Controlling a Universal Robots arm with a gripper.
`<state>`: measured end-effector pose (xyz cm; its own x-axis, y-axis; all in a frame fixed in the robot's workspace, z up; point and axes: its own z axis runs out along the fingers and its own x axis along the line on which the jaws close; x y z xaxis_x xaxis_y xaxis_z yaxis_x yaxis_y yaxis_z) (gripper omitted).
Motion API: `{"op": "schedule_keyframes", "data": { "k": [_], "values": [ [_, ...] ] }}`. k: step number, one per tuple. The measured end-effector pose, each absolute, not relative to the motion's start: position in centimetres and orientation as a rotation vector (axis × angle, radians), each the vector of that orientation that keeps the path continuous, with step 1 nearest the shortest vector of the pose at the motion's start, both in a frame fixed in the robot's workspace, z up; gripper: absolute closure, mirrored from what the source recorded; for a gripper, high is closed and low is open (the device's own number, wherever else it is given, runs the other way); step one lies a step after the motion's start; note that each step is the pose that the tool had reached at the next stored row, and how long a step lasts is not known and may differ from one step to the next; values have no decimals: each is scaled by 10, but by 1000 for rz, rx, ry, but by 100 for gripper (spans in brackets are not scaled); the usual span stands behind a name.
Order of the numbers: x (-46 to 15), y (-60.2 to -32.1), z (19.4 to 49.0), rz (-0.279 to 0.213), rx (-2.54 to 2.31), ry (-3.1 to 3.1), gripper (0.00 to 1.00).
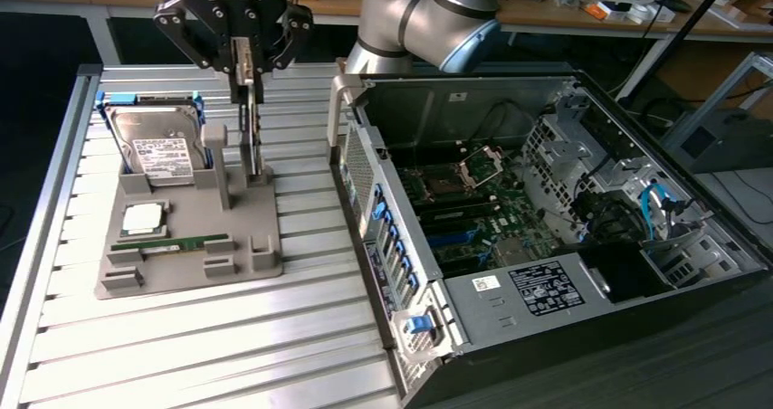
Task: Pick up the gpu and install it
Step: 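Pick up the gpu and move the gpu toward the slot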
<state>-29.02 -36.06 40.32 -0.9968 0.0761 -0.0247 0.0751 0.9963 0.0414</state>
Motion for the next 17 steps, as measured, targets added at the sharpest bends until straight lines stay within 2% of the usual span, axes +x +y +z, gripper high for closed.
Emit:
{"op": "schedule_keyframes", "data": {
  "k": [17],
  "values": [
    [-290, -361, 413, 63, 118, 3112, 73]
  ]
}}
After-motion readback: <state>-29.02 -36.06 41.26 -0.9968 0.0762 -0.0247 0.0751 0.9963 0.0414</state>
